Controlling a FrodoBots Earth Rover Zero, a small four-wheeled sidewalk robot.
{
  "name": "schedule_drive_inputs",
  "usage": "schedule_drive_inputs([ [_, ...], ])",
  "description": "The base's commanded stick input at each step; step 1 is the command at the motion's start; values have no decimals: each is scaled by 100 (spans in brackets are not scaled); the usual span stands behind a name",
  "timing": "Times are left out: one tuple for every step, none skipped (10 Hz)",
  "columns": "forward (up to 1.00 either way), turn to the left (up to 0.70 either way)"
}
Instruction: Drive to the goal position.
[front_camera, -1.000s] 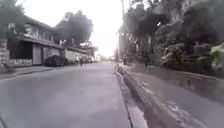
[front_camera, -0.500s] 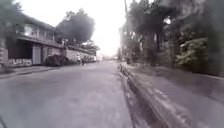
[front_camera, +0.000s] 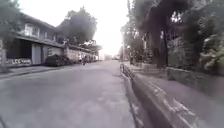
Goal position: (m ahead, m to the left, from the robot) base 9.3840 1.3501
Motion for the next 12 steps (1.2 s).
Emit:
schedule_drive_inputs([
  [100,0],
  [100,0],
  [100,0],
  [100,0],
  [100,0],
  [100,0],
  [100,0],
  [100,0],
  [100,0],
  [100,0],
  [100,0],
  [100,0],
])
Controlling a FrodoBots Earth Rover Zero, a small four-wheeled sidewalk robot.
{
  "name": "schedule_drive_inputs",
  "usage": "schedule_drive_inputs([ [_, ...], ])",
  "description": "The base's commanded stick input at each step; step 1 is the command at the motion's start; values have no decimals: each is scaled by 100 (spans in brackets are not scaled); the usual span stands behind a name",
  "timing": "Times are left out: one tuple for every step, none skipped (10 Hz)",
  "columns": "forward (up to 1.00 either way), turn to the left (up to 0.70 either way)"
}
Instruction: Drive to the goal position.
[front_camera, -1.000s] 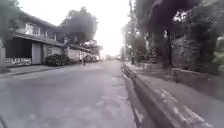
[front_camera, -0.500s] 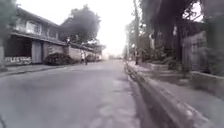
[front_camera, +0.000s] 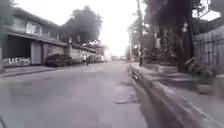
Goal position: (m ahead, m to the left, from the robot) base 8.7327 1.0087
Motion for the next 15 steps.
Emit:
schedule_drive_inputs([
  [100,0],
  [100,0],
  [100,0],
  [100,0],
  [100,0],
  [100,0],
  [100,0],
  [100,0],
  [100,0],
  [100,0],
  [100,0],
  [100,0],
  [100,0],
  [100,0],
  [100,0],
])
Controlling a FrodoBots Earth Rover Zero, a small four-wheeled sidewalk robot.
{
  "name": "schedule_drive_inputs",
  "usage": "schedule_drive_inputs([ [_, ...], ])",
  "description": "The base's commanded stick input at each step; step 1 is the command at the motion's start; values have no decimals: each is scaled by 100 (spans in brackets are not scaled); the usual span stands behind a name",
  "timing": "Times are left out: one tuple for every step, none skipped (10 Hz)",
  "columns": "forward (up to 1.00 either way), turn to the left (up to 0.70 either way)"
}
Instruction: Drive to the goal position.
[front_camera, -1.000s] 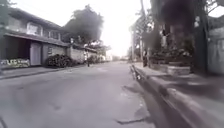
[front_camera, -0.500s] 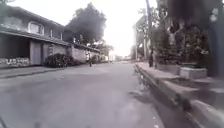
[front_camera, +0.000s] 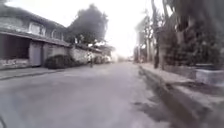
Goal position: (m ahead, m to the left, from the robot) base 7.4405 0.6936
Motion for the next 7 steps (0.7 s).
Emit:
schedule_drive_inputs([
  [100,0],
  [100,0],
  [100,0],
  [100,-15],
  [100,-30],
  [100,-34],
  [100,-15],
])
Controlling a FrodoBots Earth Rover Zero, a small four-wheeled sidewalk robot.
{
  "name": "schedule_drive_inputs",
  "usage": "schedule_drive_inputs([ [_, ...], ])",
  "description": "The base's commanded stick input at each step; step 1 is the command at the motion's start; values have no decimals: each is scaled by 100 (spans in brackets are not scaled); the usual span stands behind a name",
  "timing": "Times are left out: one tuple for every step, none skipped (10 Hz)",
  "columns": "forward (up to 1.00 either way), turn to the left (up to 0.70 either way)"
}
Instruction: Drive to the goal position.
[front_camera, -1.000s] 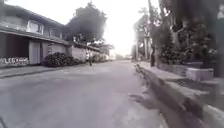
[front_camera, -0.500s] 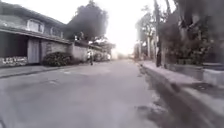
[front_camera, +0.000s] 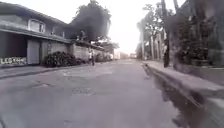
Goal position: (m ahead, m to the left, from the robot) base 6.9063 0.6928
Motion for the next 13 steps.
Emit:
schedule_drive_inputs([
  [100,0],
  [100,0],
  [100,0],
  [100,0],
  [100,0],
  [100,0],
  [100,-40],
  [100,-40],
  [100,-40],
  [100,-40],
  [100,-34],
  [100,-15],
  [100,-40],
])
